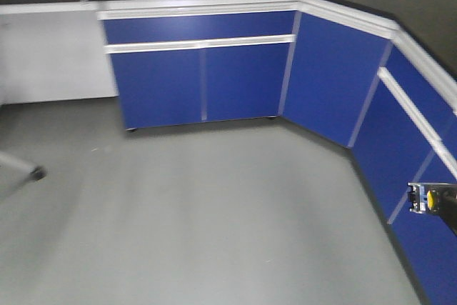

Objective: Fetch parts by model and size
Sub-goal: 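Drive the base to the bench with the red tray, holding both buttons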

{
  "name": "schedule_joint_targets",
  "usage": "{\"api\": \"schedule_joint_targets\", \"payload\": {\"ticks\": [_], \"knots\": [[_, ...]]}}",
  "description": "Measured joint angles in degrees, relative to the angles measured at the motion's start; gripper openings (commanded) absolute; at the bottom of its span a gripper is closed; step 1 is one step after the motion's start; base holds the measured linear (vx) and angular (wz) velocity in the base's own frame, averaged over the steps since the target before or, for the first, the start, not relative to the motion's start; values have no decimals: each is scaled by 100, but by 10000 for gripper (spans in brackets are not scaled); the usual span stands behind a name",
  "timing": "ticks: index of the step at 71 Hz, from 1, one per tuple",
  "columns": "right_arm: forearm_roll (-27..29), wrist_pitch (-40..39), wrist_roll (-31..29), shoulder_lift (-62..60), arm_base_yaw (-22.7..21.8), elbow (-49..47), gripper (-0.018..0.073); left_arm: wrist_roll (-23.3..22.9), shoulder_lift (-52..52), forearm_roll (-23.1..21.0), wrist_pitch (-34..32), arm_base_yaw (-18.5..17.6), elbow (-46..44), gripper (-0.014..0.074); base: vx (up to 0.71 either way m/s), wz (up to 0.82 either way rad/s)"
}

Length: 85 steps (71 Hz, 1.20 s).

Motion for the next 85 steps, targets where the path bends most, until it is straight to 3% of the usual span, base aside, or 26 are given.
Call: {"api": "schedule_joint_targets", "payload": {"ticks": [52, 85], "knots": [[0, 0, 0, 0, 0, 0, -10, 0, 0, -5, 0, 0, 0, 3, 24, -103], [0, 0, 0, 0, 0, 0, -10, 0, 0, -5, 0, 0, 0, 3, 19, -81]]}}
